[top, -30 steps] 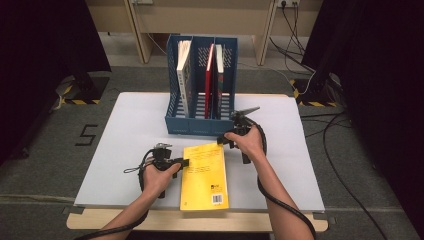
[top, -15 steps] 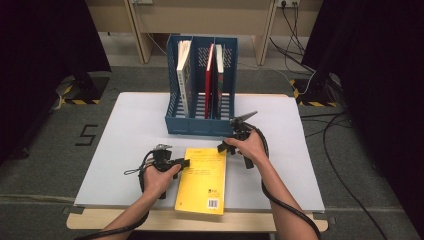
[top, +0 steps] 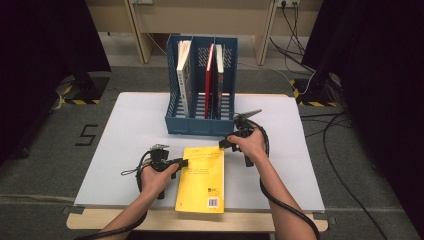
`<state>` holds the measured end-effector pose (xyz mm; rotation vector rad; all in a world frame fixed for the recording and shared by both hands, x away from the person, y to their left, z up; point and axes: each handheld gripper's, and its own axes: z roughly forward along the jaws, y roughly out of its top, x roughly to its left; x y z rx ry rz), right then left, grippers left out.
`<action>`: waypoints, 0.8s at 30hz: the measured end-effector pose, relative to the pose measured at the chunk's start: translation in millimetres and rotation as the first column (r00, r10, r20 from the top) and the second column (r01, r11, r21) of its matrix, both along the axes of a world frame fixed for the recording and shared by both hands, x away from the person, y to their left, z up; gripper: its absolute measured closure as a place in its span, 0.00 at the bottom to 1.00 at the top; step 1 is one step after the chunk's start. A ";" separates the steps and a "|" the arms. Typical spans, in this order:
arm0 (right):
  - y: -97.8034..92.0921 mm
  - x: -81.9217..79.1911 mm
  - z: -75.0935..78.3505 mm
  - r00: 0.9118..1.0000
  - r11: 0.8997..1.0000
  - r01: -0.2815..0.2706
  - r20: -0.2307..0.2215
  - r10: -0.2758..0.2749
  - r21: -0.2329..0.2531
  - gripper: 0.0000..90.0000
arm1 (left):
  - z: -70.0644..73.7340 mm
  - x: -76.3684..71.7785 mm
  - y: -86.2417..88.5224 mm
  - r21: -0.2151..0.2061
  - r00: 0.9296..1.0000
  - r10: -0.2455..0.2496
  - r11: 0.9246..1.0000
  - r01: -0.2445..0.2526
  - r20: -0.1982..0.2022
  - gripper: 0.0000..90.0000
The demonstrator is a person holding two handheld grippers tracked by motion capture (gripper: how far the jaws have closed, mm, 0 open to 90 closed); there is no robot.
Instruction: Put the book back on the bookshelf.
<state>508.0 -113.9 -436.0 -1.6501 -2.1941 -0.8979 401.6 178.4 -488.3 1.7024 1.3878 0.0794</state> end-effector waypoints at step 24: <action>3.9 0.2 28.5 0.996 0.998 0.049 0.077 -0.047 -0.024 0.83 | 1.7 -16.3 -4.4 0.224 0.986 -0.165 0.960 0.167 -0.031 0.95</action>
